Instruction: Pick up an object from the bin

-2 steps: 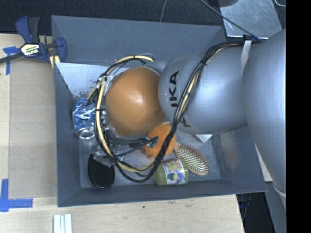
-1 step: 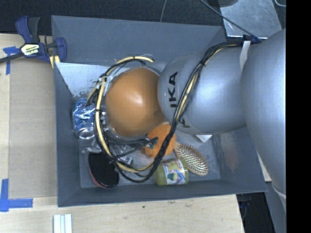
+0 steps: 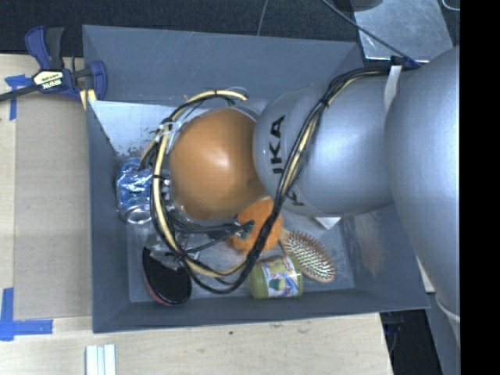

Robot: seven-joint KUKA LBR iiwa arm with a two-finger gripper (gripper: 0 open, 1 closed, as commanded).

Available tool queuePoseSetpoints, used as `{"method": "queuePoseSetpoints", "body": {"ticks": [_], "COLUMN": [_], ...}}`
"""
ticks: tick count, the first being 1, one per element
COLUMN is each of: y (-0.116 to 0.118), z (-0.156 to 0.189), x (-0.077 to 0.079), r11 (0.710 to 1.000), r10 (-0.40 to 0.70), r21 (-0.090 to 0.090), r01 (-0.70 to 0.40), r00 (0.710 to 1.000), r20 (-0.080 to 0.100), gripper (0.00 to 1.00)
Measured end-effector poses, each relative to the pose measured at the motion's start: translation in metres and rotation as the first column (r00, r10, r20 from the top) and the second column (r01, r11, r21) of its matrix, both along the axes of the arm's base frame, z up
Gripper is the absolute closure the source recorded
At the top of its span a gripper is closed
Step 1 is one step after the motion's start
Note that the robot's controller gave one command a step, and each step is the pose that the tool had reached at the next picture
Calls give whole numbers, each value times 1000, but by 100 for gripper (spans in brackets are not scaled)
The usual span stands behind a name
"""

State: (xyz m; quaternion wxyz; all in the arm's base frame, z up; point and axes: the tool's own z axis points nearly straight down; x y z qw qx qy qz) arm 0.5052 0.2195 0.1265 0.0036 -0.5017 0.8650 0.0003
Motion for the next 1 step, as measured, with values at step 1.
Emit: {"method": "queuePoseSetpoints", "body": {"ticks": [1], "y": [0], "z": [0], "x": [0], "r11": [1000], "r10": [-1], "r21": [-1], "r01": [1], "r00": [1000], "r20": [-1], "gripper": [100]}}
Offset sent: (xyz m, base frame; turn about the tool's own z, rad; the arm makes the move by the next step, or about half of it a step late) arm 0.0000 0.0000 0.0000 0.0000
